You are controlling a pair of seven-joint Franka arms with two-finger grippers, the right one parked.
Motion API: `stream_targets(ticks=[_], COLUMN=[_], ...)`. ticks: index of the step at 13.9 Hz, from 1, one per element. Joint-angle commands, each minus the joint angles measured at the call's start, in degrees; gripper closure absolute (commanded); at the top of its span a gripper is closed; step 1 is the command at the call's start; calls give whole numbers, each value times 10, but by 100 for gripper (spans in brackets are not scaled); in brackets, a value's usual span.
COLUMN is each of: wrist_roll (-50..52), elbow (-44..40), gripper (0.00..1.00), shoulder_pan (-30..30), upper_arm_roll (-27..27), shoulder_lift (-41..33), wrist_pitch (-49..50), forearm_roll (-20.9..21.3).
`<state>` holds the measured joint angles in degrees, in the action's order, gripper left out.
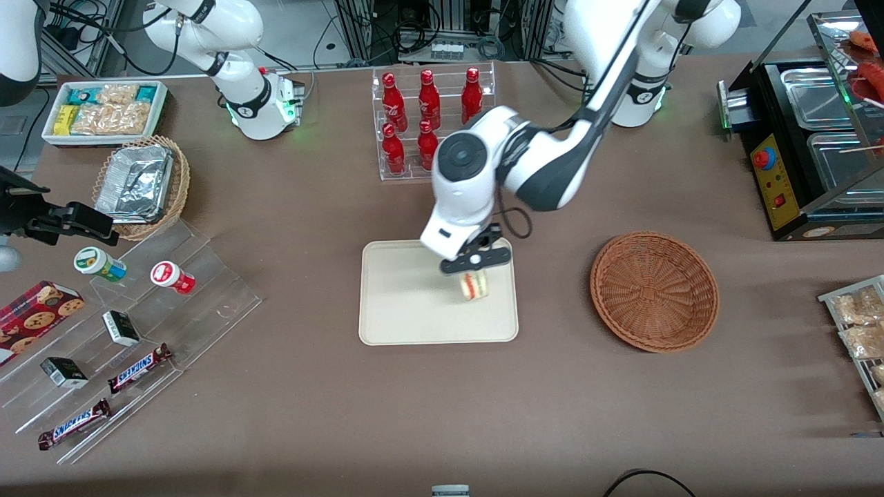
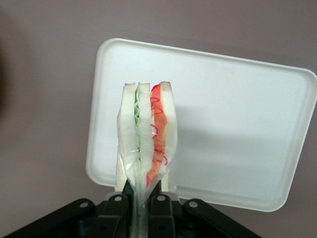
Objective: Place sandwich from basket to tray
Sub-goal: 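Carry the sandwich over the cream tray and lower it onto the tray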
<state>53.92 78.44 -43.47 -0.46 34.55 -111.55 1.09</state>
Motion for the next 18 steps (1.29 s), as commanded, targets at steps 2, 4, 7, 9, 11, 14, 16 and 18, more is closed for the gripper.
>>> stream_targets(ticks=[2, 4, 7, 9, 11, 14, 16, 18], wrist_roll=[3, 11, 10, 8, -7, -30, -43, -65], elbow=[-49, -45, -43, -30, -14, 20, 61, 78], gripper=[100, 100, 100, 100, 100, 100, 100, 100], shoulder_pan=[-19, -42, -43, -43, -42, -38, -37, -37], upper_arm_roll=[3, 3, 3, 3, 4, 5, 5, 6], shoulder_lift=[71, 85, 109, 118, 114, 110, 87, 79], wrist_pitch=[-79, -109, -153, -179, -180, -211, -232, -234], forearm_roll=[1, 8, 8, 10, 12, 11, 11, 6])
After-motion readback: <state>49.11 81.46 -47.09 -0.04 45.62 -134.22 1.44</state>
